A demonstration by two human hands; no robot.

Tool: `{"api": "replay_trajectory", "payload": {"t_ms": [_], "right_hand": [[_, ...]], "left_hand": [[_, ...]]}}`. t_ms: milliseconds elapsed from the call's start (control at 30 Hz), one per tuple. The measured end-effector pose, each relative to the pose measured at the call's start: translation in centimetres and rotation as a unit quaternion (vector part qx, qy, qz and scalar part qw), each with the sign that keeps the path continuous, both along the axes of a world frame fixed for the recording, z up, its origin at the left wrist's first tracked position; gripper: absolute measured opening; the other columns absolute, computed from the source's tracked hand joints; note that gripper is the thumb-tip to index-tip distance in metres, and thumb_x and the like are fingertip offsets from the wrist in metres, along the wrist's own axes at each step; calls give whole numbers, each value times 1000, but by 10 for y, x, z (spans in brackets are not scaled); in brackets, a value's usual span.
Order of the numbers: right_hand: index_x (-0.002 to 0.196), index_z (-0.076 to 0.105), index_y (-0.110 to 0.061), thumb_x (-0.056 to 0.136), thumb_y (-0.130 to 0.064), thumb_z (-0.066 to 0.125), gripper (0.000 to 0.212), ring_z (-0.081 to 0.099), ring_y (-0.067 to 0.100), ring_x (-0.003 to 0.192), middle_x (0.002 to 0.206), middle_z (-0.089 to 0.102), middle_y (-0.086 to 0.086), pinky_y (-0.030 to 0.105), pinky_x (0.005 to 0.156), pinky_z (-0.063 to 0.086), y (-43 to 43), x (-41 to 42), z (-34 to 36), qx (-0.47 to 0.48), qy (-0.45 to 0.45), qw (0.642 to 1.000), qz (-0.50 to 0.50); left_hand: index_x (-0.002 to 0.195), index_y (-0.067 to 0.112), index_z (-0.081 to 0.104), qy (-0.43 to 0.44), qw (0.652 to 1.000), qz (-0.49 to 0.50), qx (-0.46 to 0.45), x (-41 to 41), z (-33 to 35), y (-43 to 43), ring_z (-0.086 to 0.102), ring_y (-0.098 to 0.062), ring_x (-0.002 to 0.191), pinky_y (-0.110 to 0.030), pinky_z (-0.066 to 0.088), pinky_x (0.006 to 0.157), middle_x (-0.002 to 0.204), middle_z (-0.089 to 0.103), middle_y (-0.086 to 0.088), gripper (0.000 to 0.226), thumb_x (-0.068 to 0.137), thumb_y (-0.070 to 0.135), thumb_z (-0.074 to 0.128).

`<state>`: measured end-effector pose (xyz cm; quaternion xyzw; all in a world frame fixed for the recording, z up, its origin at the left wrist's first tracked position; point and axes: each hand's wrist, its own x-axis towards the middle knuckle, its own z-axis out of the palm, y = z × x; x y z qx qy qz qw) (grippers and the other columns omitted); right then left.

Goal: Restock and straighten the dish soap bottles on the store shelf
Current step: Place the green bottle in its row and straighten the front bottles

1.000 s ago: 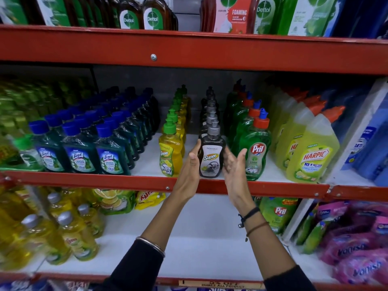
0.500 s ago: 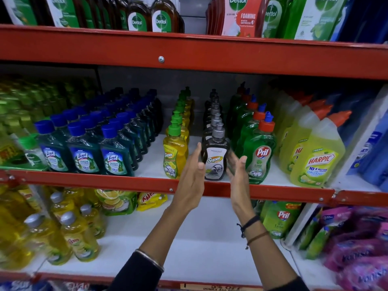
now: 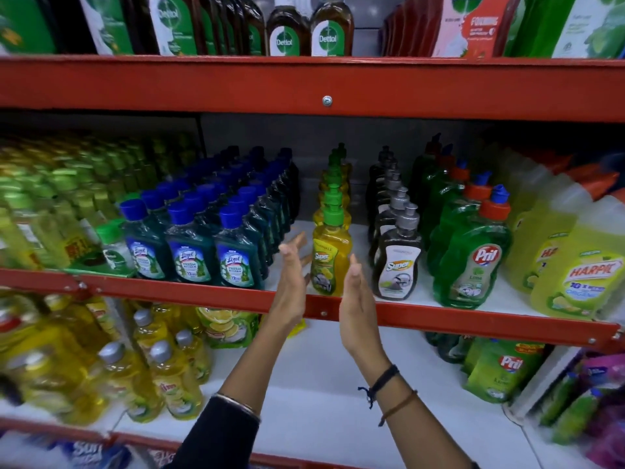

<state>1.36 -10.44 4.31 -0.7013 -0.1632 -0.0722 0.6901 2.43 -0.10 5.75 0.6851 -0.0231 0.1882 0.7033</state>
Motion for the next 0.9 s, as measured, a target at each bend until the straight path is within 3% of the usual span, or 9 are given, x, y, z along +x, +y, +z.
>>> {"api": "replay_trajectory", "payload": {"t_ms": [67,200,267,333,400,500,767,900], "right_hand": [[146,27,-29,56,-97,17,113,36,-1,133,150,35,-12,20,111,29,2,6,4,17,22,1000,2],[143,33,-24,44,-101,23,126,45,-15,107,122,47,-27,16,98,31,-7,17,10,65,67,995,26],[143,35,-20,47,-99,23,125,45,-1,122,134,45,-16,25,109,27,-12,21,12,89,94,990,50],[142,35,-16,61,-87,18,110,35,13,137,148,39,-3,33,115,23,-14,23,13,106,109,986,63],[142,36,-14,67,-77,16,100,32,18,140,152,36,4,37,117,22,-14,24,13,121,118,983,65],[142,37,-12,67,-77,16,101,32,21,141,152,36,8,43,119,20,-14,28,14,130,125,981,69],[139,41,-6,68,-74,18,101,40,20,136,148,43,10,31,107,33,-15,28,18,158,139,974,77],[138,41,-5,69,-74,17,100,39,21,137,148,42,11,39,116,27,-13,28,19,156,142,975,65]], "left_hand": [[131,38,39,-2,1000,-24,9,-3,1,2,45,-6,122,-34,32,103,130,48,16,119,36,105,16],[130,40,43,-4,999,-32,4,-3,-3,6,45,-7,126,-35,33,104,127,51,17,114,40,104,15],[130,40,44,-10,999,-34,8,-4,-4,7,45,-4,126,-32,34,101,129,50,16,114,41,104,14],[131,40,44,-13,999,-32,6,-4,-5,9,44,0,124,-28,35,97,130,50,15,114,42,104,13],[133,38,45,-14,1000,-27,1,-3,-6,11,45,-1,125,-27,36,97,134,50,11,116,43,104,13],[136,32,45,-19,1000,-19,0,-2,-8,12,46,-2,125,-25,39,95,136,51,7,121,44,103,12],[134,31,48,-22,1000,7,-7,-4,-6,9,48,-1,123,-25,41,94,132,54,7,120,45,103,11],[130,35,49,-18,1000,6,-4,-6,-4,11,48,-3,121,-25,42,92,131,54,5,116,45,103,10]]}}
